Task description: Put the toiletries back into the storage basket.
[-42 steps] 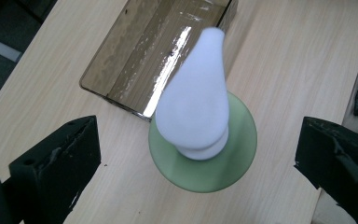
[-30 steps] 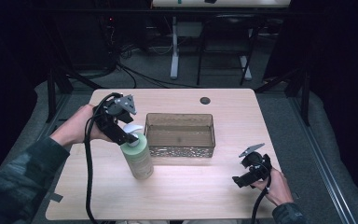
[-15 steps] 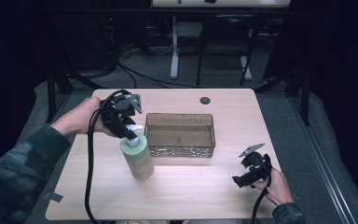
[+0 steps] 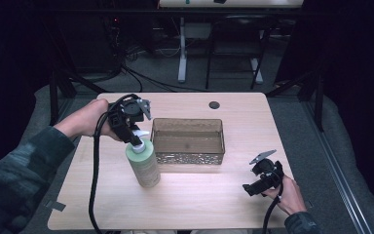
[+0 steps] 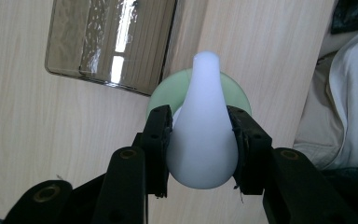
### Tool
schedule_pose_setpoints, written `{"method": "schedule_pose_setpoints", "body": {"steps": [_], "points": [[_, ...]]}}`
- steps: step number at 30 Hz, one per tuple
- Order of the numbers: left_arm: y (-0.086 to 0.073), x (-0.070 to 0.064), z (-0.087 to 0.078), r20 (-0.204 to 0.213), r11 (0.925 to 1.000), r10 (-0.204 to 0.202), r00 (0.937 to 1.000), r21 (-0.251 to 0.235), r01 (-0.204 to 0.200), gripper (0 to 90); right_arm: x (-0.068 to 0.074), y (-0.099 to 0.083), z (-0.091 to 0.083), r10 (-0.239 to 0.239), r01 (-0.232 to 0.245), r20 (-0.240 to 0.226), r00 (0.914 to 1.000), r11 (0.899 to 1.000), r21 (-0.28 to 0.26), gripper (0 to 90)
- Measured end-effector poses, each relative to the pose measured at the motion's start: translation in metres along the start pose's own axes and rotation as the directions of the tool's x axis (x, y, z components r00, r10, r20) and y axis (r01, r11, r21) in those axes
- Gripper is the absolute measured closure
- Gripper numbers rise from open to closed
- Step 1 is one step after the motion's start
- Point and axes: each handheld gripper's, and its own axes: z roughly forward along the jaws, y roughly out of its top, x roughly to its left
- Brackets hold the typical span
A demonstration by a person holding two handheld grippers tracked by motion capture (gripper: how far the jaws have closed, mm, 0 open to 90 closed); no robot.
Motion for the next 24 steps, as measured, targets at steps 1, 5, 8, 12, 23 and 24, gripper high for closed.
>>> {"method": "schedule_pose_setpoints", "body": {"steps": [1,5,8,12,23,24], "points": [[0.001,0.000,0.000,-0.003,0.9999,0.010,0.9999,0.008,-0.010,62.8,0.000,0.000,0.000,0.003,-0.003,-0.004,1.0000,1.000,-0.001,0.0],[0.005,0.000,-0.001,-0.001,0.9984,0.024,0.9997,0.051,-0.024,63.0,0.000,0.000,0.000,0.001,-0.001,-0.003,1.0000,1.000,0.001,0.0],[0.005,0.000,-0.001,0.002,0.9982,0.024,0.9997,0.055,-0.024,63.1,0.001,0.000,0.000,0.005,-0.005,-0.002,1.0000,1.000,0.002,0.0],[0.004,0.001,-0.002,0.004,0.9977,0.020,0.9998,0.065,-0.020,63.2,0.000,0.000,0.000,-0.004,0.004,0.004,1.0000,1.000,0.002,0.0],[0.003,0.003,-0.021,-0.028,0.9954,0.012,0.9995,0.095,-0.009,63.2,0.001,0.000,0.000,0.005,-0.005,0.005,1.0000,1.000,0.002,0.0],[0.003,0.003,-0.023,-0.029,0.9950,0.017,0.9994,0.099,-0.014,63.2,0.001,0.000,0.000,0.005,-0.005,0.005,1.0000,1.000,0.002,0.0]]}}
